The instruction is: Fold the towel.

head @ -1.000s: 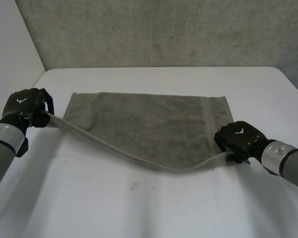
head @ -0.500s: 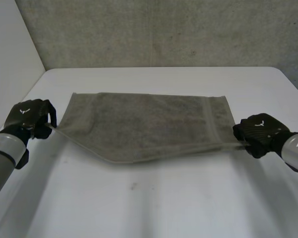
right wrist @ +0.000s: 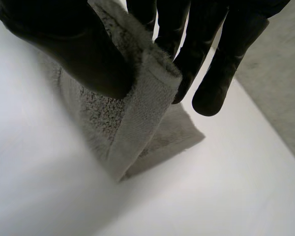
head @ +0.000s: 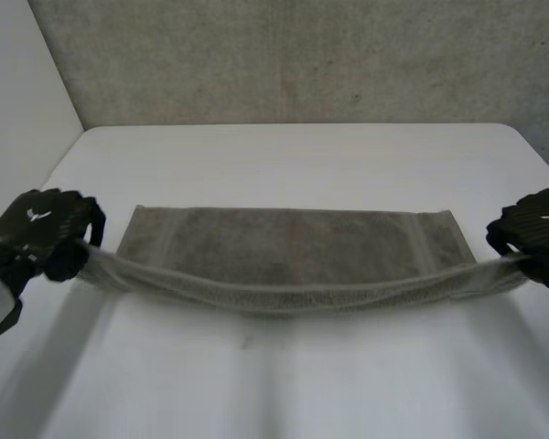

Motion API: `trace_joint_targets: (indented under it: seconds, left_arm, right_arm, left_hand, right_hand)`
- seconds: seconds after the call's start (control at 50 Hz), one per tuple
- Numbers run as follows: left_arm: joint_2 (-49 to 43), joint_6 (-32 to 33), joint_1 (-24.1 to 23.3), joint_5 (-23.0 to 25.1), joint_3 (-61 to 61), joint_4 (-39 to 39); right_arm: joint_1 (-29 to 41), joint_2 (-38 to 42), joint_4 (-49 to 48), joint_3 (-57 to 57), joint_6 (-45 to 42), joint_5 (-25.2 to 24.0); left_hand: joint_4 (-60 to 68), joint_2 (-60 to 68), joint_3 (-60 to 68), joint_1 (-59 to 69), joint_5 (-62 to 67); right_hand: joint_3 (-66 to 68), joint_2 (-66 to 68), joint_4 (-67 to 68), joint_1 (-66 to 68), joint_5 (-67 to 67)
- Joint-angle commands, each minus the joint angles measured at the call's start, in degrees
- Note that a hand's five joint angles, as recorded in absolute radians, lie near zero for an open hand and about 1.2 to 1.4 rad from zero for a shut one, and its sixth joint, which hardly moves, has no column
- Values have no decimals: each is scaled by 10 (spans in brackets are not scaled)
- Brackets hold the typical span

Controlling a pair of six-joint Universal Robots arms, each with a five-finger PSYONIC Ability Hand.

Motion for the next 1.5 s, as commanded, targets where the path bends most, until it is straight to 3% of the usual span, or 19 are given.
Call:
trace_joint_targets:
  seconds: [0.02,0.08,0.26,0.42,0.68,0.88,0.9,0.92,0.94,0.96,0.98,1.02,1.22,1.28,1.32,1.5]
  left_arm:
    - [-230,3,-106,-101,168,32]
    - [-296,1,-121,-139,239,31]
    - [-457,-1,-156,-166,437,23]
    - [-562,1,-162,-203,581,-18]
    - [-636,2,-165,-221,685,-71]
    - [-637,2,-165,-230,688,-70]
    - [-637,2,-165,-230,687,-70]
    - [-636,3,-165,-230,686,-69]
    - [-636,3,-165,-230,686,-69]
    - [-634,3,-166,-234,686,-69]
    - [-632,2,-169,-234,685,-69]
    - [-628,2,-176,-233,685,-69]
    - [-561,-3,-191,-232,639,-70]
    - [-518,-4,-190,-230,586,-69]
    - [-495,-5,-189,-229,555,-64]
    - [-362,-19,-180,-229,356,-10]
  right_arm:
    - [126,182,-27,-163,50,111]
    - [142,239,-49,-228,74,141]
    - [194,376,-97,-417,192,174]
    - [231,491,-99,-569,193,248]
    - [235,593,-92,-702,192,291]
    - [235,595,-92,-700,191,295]
    - [235,595,-93,-700,191,296]
    - [235,597,-94,-699,191,296]
    - [235,597,-94,-699,191,296]
    - [237,598,-96,-697,191,295]
    - [240,596,-97,-696,192,294]
    - [243,593,-97,-696,193,293]
    - [242,495,-100,-633,251,284]
    - [240,432,-117,-558,266,273]
    - [231,361,-156,-444,266,253]
    - [186,225,-300,-167,259,236]
  left_hand:
    - [101,102,102,108,106]
    - [101,102,102,108,106]
    - [101,102,102,108,106]
    - [101,102,102,108,106]
    - [101,102,102,108,106]
    - [101,102,102,108,106]
    - [101,102,102,108,106]
    - [-107,-106,-106,-100,-102]
    - [-109,-108,-108,-102,-104]
    - [-494,-493,-492,-487,-489]
    - [-576,-575,-575,-569,-571]
    - [-599,-598,-598,-592,-594]
    - [-599,-598,-598,-592,-594]
    - [-599,-598,-598,-592,-594]
    - [-599,-598,-598,-592,-594]
    - [-599,-598,-598,-592,-594]
  right_hand:
    - [33,34,31,35,30]
    - [33,34,31,35,30]
    - [33,34,31,35,30]
    - [33,34,31,35,30]
    - [33,34,31,35,30]
    - [33,34,31,35,30]
    - [-93,-92,-95,-91,-96]
    - [-587,-587,-589,-585,-590]
    - [-592,-592,-594,-590,-595]
    - [-667,-666,-669,-665,-670]
    - [-667,-666,-669,-665,-670]
    - [-667,-666,-669,-665,-670]
    - [-667,-666,-669,-665,-670]
    - [-667,-666,-669,-665,-670]
    - [-667,-666,-669,-665,-670]
    - [-667,-666,-669,-665,-670]
